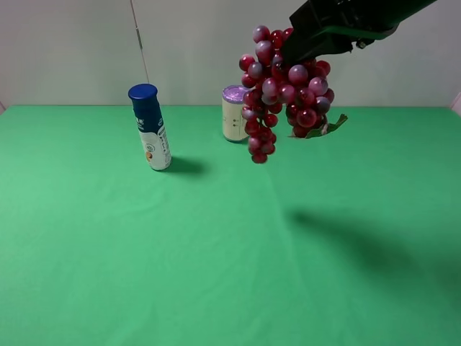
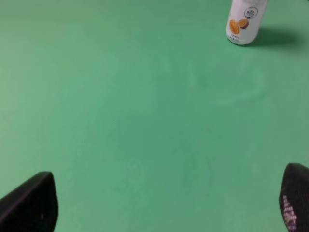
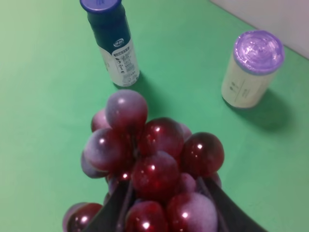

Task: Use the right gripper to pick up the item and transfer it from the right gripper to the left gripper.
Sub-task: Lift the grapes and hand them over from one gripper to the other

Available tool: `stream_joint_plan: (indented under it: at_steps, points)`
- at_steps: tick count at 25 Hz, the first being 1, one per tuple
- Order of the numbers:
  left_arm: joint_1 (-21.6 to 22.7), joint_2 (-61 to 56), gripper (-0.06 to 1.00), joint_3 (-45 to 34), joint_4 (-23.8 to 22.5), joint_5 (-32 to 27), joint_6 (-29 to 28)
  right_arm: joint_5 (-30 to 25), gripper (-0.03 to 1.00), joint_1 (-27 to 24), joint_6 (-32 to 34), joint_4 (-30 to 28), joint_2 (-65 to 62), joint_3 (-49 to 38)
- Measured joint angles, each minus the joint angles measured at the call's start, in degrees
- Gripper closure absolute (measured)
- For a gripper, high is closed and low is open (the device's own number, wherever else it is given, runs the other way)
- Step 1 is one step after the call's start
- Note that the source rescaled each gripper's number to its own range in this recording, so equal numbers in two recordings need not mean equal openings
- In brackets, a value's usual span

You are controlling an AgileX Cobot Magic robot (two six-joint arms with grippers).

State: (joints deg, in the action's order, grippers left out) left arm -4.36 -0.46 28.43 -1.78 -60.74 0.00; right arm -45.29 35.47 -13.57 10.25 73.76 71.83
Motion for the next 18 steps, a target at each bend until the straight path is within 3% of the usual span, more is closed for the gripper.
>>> stream_joint_plan:
  at_steps: [6, 11, 14, 18]
  points:
    - [0.00, 0.00, -0.06, 0.00, 0.11, 0.00, 0.54, 0.20, 0.96, 0.00, -3.12, 3.06, 0.05, 0.00]
    - [0.00, 0.19, -0.06, 0.20, 4.18, 0.40, 6.51, 0.79, 0.96, 0.00, -5.90, 7.00, 2.22, 0.00]
    - [0.00, 4.50, -0.06, 0.85, 9.08, 3.26, 12.13, 1.00, 0.96, 0.00, -8.28, 9.10, 3.95, 0.00]
    - [0.00, 15.11, -0.06, 1.04, 21.56, 12.00, 24.26, 1.00, 0.96, 0.00, -9.81, 10.11, 4.36, 0.00]
